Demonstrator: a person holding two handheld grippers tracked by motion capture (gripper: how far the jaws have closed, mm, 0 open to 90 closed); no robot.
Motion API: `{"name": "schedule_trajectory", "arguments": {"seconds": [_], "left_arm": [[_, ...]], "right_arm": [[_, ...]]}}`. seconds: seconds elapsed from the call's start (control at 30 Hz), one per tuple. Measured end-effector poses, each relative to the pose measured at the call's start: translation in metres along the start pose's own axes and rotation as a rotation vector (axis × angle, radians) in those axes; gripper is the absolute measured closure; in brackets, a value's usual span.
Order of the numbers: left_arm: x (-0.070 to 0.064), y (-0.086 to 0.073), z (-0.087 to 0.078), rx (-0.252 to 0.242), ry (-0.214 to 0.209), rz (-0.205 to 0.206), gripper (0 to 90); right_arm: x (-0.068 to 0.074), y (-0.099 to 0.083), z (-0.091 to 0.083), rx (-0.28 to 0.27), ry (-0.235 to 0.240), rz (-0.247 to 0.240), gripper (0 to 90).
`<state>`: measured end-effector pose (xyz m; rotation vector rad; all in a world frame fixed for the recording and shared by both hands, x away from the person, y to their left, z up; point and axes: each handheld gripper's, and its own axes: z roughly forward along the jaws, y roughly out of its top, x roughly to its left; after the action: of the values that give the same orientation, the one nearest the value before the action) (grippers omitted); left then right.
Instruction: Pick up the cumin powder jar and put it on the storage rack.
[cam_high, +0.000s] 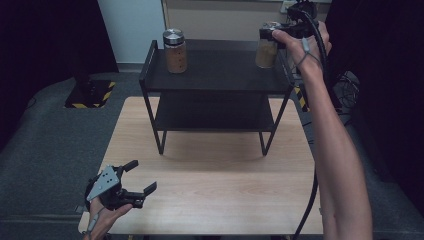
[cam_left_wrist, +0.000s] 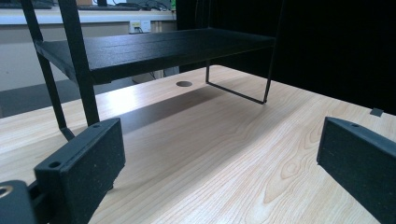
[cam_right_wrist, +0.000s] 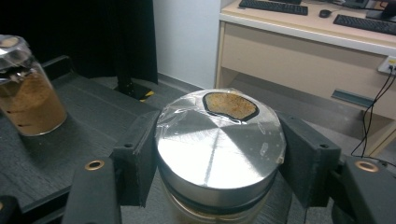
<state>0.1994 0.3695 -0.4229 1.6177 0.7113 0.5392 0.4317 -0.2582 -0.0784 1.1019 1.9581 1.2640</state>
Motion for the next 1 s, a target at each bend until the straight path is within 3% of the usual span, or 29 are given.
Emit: {"name": "schedule_trajectory", "arguments": {"seconds": [0.4, 0.53, 0.6, 0.73, 1.0], "left_arm": [[0.000, 0.000, 0.000, 0.002, -0.001, 0.000, 0.0], [0.001, 0.000, 0.001, 0.002, -0.004, 0.001, 0.0], [0.000, 0.001, 0.001, 0.004, -0.007, 0.002, 0.0], [0.000, 0.000, 0.001, 0.003, -0.006, 0.005, 0.0], [-0.002, 0.001, 0.002, 0.005, -0.011, 0.007, 0.0]], "right_arm": [[-0.004, -0.010, 0.013, 0.042, 0.013, 0.002, 35.5], [-0.008, -0.022, 0.013, 0.001, 0.022, 0.016, 34.4], [-0.009, -0.028, 0.013, -0.012, 0.024, 0.020, 23.5], [-0.010, -0.040, 0.006, -0.069, 0.019, 0.037, 10.8], [-0.019, -0.044, -0.015, -0.121, 0.044, 0.066, 7.0]]}}
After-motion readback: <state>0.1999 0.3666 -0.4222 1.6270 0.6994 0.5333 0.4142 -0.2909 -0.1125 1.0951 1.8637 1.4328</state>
